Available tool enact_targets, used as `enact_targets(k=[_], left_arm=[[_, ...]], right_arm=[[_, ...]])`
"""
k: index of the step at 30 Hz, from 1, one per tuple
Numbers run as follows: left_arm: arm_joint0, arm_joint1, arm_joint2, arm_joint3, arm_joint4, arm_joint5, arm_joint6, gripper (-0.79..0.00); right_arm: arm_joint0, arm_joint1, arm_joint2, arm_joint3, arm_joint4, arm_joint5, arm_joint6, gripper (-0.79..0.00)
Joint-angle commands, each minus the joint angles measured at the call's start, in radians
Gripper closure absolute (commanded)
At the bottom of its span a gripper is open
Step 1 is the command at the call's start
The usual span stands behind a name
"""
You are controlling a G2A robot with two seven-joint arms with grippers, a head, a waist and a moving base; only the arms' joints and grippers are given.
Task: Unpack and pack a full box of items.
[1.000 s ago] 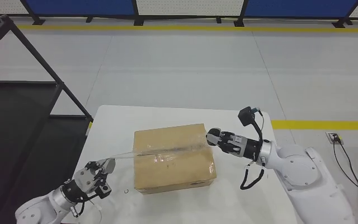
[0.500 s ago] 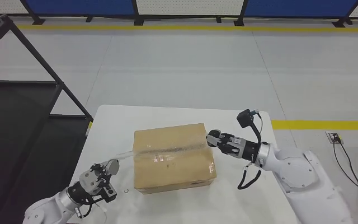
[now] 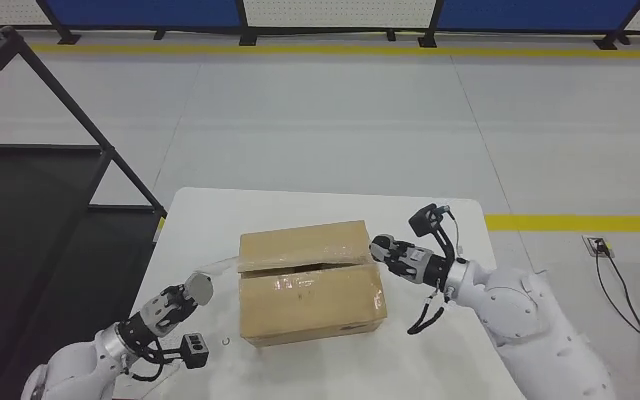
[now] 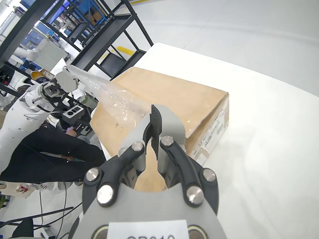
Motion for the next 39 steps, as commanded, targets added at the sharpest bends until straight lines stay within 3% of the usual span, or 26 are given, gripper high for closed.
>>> enact_targets(k=[1,4,10,32,34,35,38,39], left_arm=[[-0.001,0.008,-0.008,-0.005,-0.069,-0.021,0.071,0.000],[-0.005,0.023,-0.019,-0.003,-0.148,-0.062,0.178,0.000],[-0.021,0.039,-0.020,0.014,-0.157,-0.088,0.257,0.000],[-0.018,0.048,0.023,-0.006,-0.075,-0.137,0.199,0.000],[-0.024,0.051,0.031,-0.001,-0.076,-0.142,0.198,-0.132],[-0.025,0.051,0.032,0.000,-0.076,-0.143,0.198,-0.292],[-0.029,0.054,0.038,0.003,-0.086,-0.148,0.196,-0.437],[-0.030,0.055,0.038,0.003,-0.089,-0.149,0.195,-0.566]], right_arm=[[0.005,-0.001,-0.003,0.011,0.002,-0.003,0.008,0.000],[0.013,-0.001,-0.008,0.022,-0.017,0.009,0.024,0.000],[0.017,-0.004,-0.022,0.027,-0.059,0.037,0.013,0.000],[0.031,-0.016,-0.063,0.032,-0.171,0.156,0.041,0.000],[0.030,-0.017,-0.065,0.030,-0.177,0.168,0.046,0.000],[0.029,-0.017,-0.065,0.030,-0.176,0.169,0.046,0.000],[0.028,-0.018,-0.064,0.032,-0.178,0.174,0.051,0.000],[0.027,-0.018,-0.064,0.032,-0.178,0.176,0.052,0.000]])
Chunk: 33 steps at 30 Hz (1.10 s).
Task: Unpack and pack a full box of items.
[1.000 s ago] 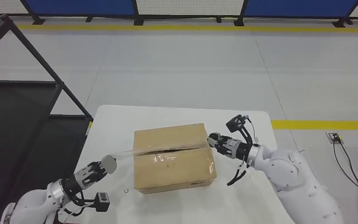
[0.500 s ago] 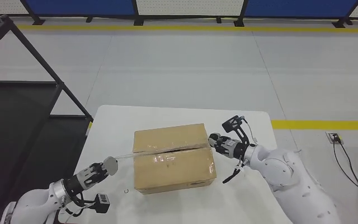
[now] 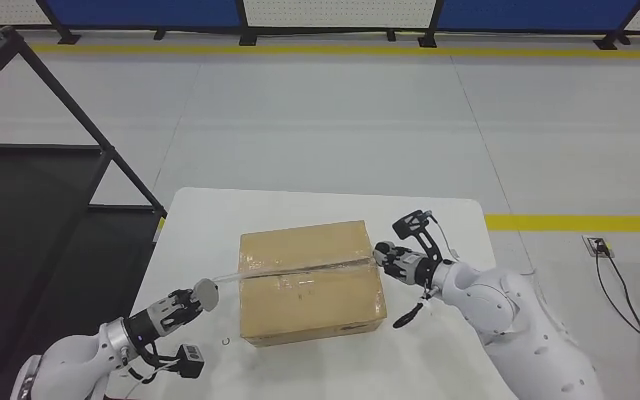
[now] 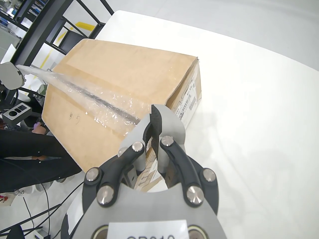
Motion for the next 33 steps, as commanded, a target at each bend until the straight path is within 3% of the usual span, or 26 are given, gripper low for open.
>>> enact_targets(k=[1,2,33], left_arm=[[-0.001,0.002,0.001,0.000,-0.003,-0.001,-0.001,-0.754],[-0.001,0.003,0.002,0.001,-0.005,-0.003,-0.002,-0.785],[0.024,0.032,-0.049,0.035,-0.028,-0.008,-0.099,-0.785]], right_arm=[[-0.001,-0.001,0.001,0.000,0.000,0.003,0.002,0.000],[-0.001,-0.001,0.000,0.000,0.002,0.003,0.005,0.000],[0.036,-0.021,-0.021,0.041,0.005,0.041,0.013,0.000]])
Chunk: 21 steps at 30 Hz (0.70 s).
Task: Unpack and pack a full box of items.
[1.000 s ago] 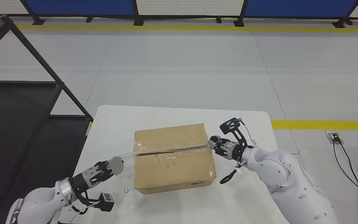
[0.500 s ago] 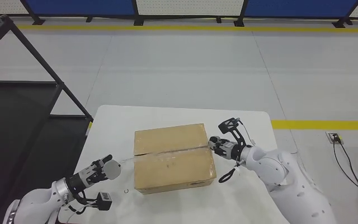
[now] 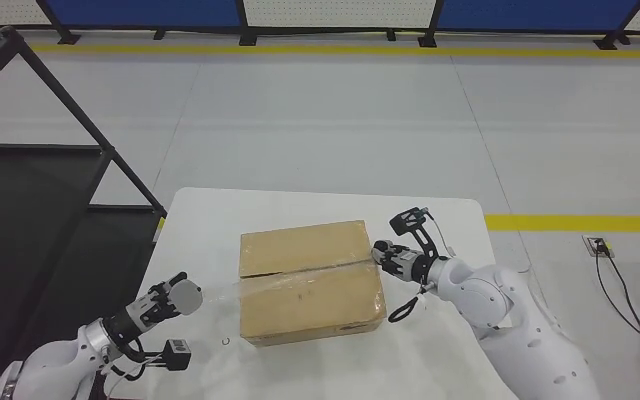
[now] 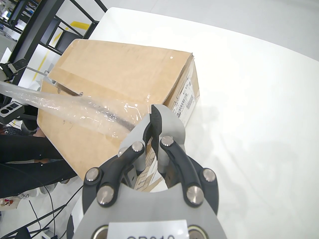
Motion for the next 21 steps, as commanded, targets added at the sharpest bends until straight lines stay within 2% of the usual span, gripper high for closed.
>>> enact_targets(k=[1,6,10,16,17,19,20,21], left_arm=[[0.000,0.000,0.001,0.003,0.010,-0.001,-0.015,-0.785],[0.005,0.002,0.009,0.013,0.012,0.009,-0.033,-0.785],[0.024,0.007,0.029,0.020,-0.037,0.051,0.030,-0.785],[0.040,0.009,0.053,0.061,-0.037,0.052,0.081,-0.785],[0.044,0.008,0.054,0.065,-0.037,0.053,0.089,-0.763],[0.047,0.003,0.066,0.071,-0.037,0.048,0.080,-0.634],[0.047,0.000,0.074,0.075,-0.037,0.046,0.077,-0.443],[0.045,-0.004,0.080,0.078,-0.037,0.045,0.076,-0.314]], right_arm=[[0.001,-0.001,0.001,-0.001,0.000,0.004,-0.001,0.000],[0.003,-0.004,0.001,-0.003,-0.001,0.016,0.000,0.000],[0.004,-0.006,0.000,-0.005,-0.003,0.020,-0.001,0.000],[0.000,-0.007,0.005,-0.009,-0.005,0.022,-0.003,0.000],[0.000,-0.007,0.006,-0.010,-0.006,0.024,-0.002,0.000],[-0.003,-0.007,0.009,-0.014,-0.008,0.025,-0.002,0.000],[-0.003,-0.007,0.011,-0.016,-0.008,0.026,-0.002,0.000],[-0.004,-0.007,0.013,-0.017,-0.009,0.025,-0.003,0.000]])
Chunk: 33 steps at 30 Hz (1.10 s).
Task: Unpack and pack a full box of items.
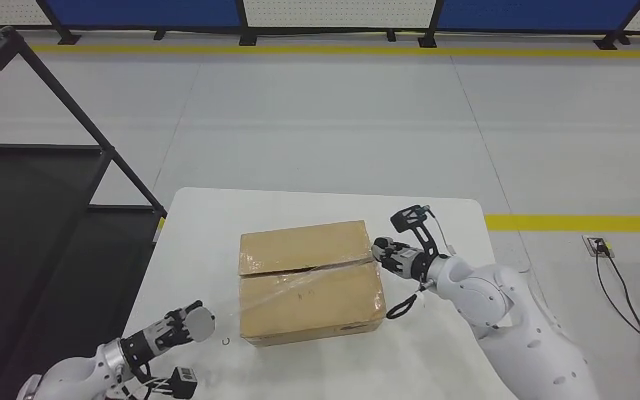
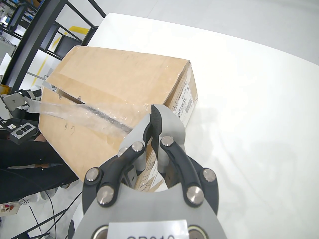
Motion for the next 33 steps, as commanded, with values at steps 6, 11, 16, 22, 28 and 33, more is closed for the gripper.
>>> enact_targets(k=[6,11,16,22,28,33], left_arm=[[-0.015,-0.021,0.019,0.013,0.000,0.013,-0.017,-0.022],[-0.015,-0.027,0.013,0.009,0.000,0.022,0.011,0.000],[-0.011,-0.031,-0.006,-0.016,0.000,0.041,0.001,0.000],[-0.021,-0.034,-0.025,-0.042,0.000,0.032,-0.020,0.000],[-0.065,-0.038,-0.030,-0.029,0.000,0.010,-0.001,0.000],[-0.083,-0.042,-0.042,-0.027,0.000,0.005,0.023,0.000]], right_arm=[[-0.003,-0.002,0.003,-0.008,-0.002,0.003,0.004,0.000],[-0.004,-0.003,0.004,-0.014,-0.006,0.009,0.006,0.000],[-0.003,-0.005,0.003,-0.021,-0.009,0.013,0.005,0.000],[-0.010,-0.006,0.015,-0.041,-0.003,0.008,0.000,0.000],[-0.038,-0.002,0.040,-0.070,-0.008,0.016,-0.007,0.000],[-0.076,0.003,0.070,-0.098,-0.004,0.014,-0.022,0.000]])
